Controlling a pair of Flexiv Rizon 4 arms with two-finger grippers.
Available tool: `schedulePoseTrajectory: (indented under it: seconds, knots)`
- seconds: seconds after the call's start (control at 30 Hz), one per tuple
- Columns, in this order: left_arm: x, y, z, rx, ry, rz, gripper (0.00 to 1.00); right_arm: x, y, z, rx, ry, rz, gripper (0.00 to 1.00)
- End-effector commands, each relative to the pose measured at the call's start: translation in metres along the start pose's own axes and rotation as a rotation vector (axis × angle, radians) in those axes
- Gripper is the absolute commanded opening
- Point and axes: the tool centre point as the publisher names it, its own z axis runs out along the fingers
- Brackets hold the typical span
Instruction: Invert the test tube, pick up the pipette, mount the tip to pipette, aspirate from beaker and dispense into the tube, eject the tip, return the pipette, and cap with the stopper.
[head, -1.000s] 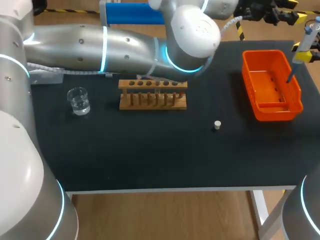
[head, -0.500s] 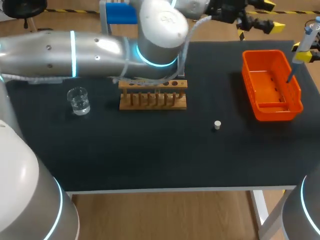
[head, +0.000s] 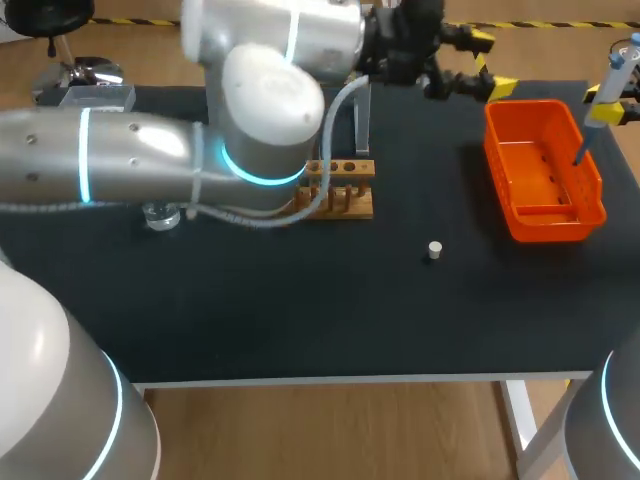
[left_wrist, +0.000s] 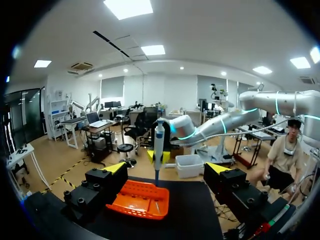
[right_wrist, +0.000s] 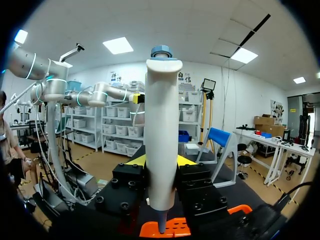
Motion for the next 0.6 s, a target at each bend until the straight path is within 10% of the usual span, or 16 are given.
schedulePoseTrajectory:
  seconds: [0.03,0.6]
  knots:
    - [0.009,0.020,-0.035,0.244,-0.026,-0.012,1.00,0.000,0.001,-0.001,0.002,0.001,0.000,0.00]
    - [0.000,0.060,-0.095,0.362,-0.074,0.018,1.00,0.000,0.001,-0.001,0.002,0.001,0.000,0.00]
